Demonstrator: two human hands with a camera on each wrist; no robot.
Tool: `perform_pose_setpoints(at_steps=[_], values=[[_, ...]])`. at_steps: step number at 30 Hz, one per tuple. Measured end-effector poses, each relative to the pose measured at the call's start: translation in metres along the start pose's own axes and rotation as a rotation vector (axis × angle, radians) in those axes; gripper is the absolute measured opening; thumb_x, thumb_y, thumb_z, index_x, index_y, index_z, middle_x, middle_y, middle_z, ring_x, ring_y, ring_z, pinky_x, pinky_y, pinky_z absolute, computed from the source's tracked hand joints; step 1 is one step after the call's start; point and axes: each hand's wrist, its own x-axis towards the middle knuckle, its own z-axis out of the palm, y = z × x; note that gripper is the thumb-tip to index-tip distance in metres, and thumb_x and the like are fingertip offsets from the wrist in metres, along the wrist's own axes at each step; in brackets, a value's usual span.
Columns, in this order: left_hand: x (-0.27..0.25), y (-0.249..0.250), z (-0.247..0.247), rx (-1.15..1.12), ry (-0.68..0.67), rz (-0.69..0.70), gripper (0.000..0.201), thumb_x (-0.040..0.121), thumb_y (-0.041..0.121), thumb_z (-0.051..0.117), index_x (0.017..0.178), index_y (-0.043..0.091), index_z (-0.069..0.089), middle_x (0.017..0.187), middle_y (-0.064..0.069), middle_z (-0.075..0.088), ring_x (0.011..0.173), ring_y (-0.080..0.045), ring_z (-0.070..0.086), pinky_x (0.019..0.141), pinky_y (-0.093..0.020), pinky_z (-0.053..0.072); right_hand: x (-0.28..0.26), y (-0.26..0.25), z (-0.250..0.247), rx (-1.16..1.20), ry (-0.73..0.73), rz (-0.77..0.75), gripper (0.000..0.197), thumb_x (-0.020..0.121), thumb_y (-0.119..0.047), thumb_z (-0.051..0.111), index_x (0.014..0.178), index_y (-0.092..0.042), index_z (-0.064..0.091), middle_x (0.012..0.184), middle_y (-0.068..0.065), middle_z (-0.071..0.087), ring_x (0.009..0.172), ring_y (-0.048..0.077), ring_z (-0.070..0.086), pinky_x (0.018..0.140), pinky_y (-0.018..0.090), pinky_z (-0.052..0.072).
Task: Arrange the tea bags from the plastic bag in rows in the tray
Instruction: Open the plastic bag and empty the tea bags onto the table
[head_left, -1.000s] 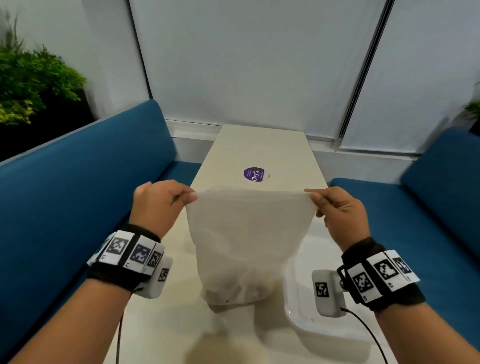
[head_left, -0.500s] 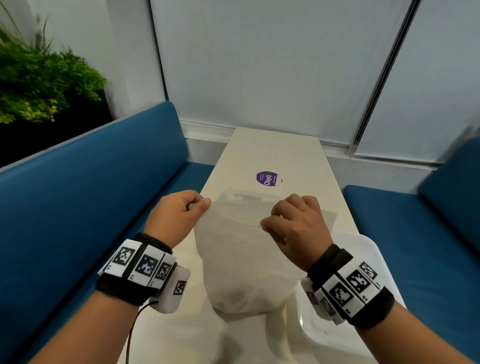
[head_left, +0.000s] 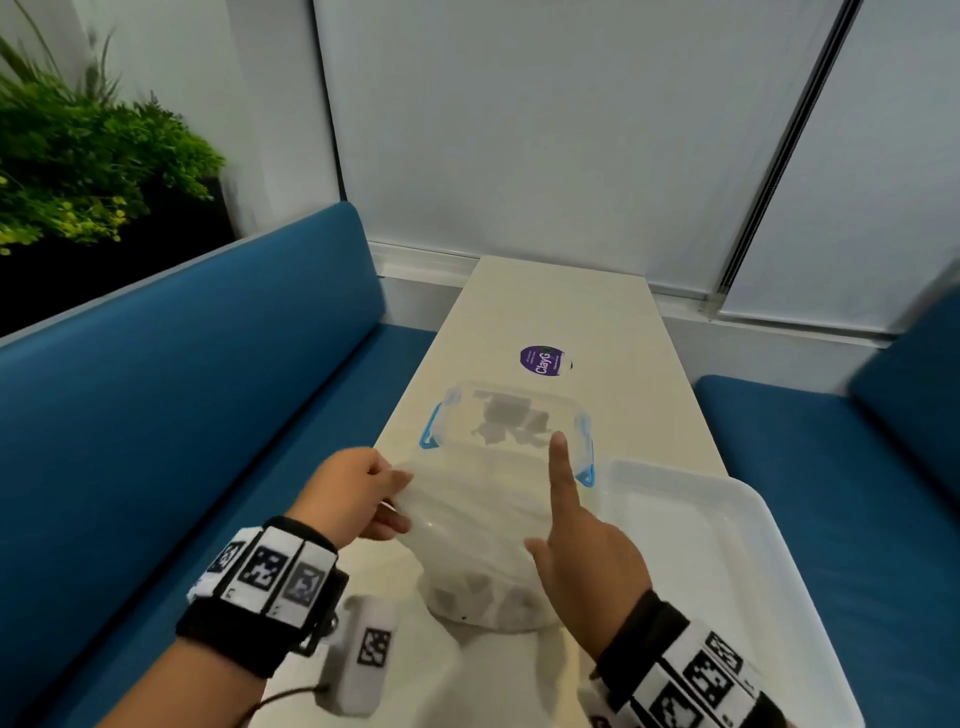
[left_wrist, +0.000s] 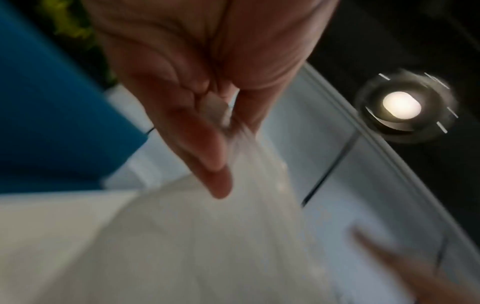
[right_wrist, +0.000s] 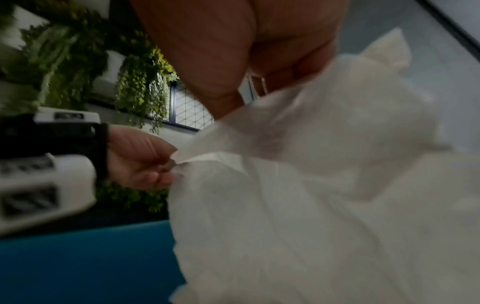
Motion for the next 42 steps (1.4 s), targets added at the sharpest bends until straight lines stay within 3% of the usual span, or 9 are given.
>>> perform_pose_setpoints(at_steps=[2, 5, 9, 14, 19, 22, 27, 33, 42], values=[[0.001, -0.010, 0.006, -0.312, -0.122, -0.088, 0.019, 0.092, 0.006, 0.052, 0.073, 0.004, 0.047, 0.060, -0.012, 0.065, 0.048, -0.019, 0.066, 0.043, -0.022, 0.053, 0.014, 0.005, 0.001, -0.073, -0.116, 0.064, 0.067, 0.096, -0.035, 0.045, 0.149, -0.017, 0.008, 0.105, 0.003, 0.061, 0.087, 0.021, 0.059, 0.076, 0.029, 0.046], [0.002, -0.020, 0.016, -0.650, -0.290, -0.174, 0.008, 0.083, 0.003, 0.055, 0.084, -0.004, 0.058, 0.069, -0.018, 0.070, 0.058, -0.024, 0.070, 0.053, -0.028, 0.058, 0.031, 0.010, 0.010, 0.064, -0.272, 0.175, 0.029, 0.098, -0.035, 0.042, 0.089, -0.012, 0.056, 0.091, 0.006, 0.062, 0.088, 0.024, 0.058, 0.068, 0.026, 0.041], [0.001, -0.044, 0.027, -0.797, -0.447, -0.246, 0.046, 0.048, 0.014, 0.088, 0.086, -0.007, 0.071, 0.084, -0.024, 0.070, 0.071, -0.033, 0.071, 0.055, -0.038, 0.059, 0.042, 0.018, 0.019, 0.656, -0.317, 0.438, 0.035, 0.094, -0.028, 0.052, 0.066, -0.008, 0.056, 0.068, 0.009, 0.057, 0.063, 0.020, 0.051, 0.067, 0.035, 0.048], [0.008, -0.069, 0.027, -0.689, -0.441, -0.295, 0.042, 0.070, 0.015, 0.055, 0.104, -0.010, 0.054, 0.081, -0.020, 0.066, 0.063, -0.025, 0.069, 0.052, -0.033, 0.058, 0.051, 0.026, 0.007, 0.973, -0.375, 0.616, 0.018, 0.090, -0.022, 0.060, 0.073, -0.017, 0.064, 0.080, -0.002, 0.057, 0.073, 0.013, 0.046, 0.059, 0.026, 0.043], [0.013, -0.080, 0.034, -0.707, -0.407, -0.328, 0.070, 0.045, 0.027, 0.090, 0.098, -0.007, 0.059, 0.086, -0.019, 0.068, 0.067, -0.027, 0.069, 0.056, -0.037, 0.059, 0.056, 0.032, 0.000, 1.364, -0.440, 0.643, 0.018, 0.089, -0.012, 0.054, 0.073, -0.011, 0.062, 0.070, 0.005, 0.065, 0.063, 0.017, 0.062, 0.064, 0.031, 0.041], [0.014, -0.080, 0.039, -0.805, -0.375, -0.313, 0.027, 0.086, 0.021, 0.056, 0.098, -0.003, 0.058, 0.076, -0.012, 0.072, 0.059, -0.020, 0.068, 0.050, -0.030, 0.057, 0.053, 0.034, 0.006, 1.487, -0.459, 0.665, 0.015, 0.088, -0.016, 0.052, 0.084, -0.007, 0.064, 0.071, 0.007, 0.066, 0.060, 0.020, 0.062, 0.062, 0.032, 0.048], [0.025, -0.071, 0.042, -1.053, -0.279, -0.360, 0.032, 0.097, 0.021, 0.039, 0.090, 0.000, 0.062, 0.071, -0.014, 0.072, 0.056, -0.021, 0.070, 0.045, -0.032, 0.056, 0.039, 0.032, 0.026, 1.164, -0.567, 0.419, 0.048, 0.052, -0.035, 0.081, 0.089, -0.009, 0.063, 0.080, 0.004, 0.070, 0.070, 0.018, 0.068, 0.058, 0.029, 0.055], [0.026, -0.059, 0.042, -1.202, -0.350, -0.373, 0.038, 0.056, 0.010, 0.083, 0.088, -0.007, 0.070, 0.088, -0.025, 0.071, 0.072, -0.035, 0.071, 0.053, -0.049, 0.057, 0.041, 0.039, 0.032, 1.173, -0.460, 0.562, 0.020, 0.091, -0.020, 0.059, 0.088, 0.000, 0.059, 0.088, 0.016, 0.063, 0.074, 0.025, 0.065, 0.060, 0.040, 0.060], [0.018, -0.092, 0.052, -0.902, -0.365, -0.529, 0.043, 0.093, 0.037, 0.043, 0.106, 0.001, 0.063, 0.089, -0.016, 0.073, 0.073, -0.026, 0.072, 0.061, -0.033, 0.059, 0.051, 0.037, 0.030, 1.933, -0.552, 0.808, 0.050, 0.093, -0.033, 0.045, 0.091, 0.010, 0.070, 0.092, 0.026, 0.070, 0.076, 0.035, 0.071, 0.063, 0.046, 0.057]])
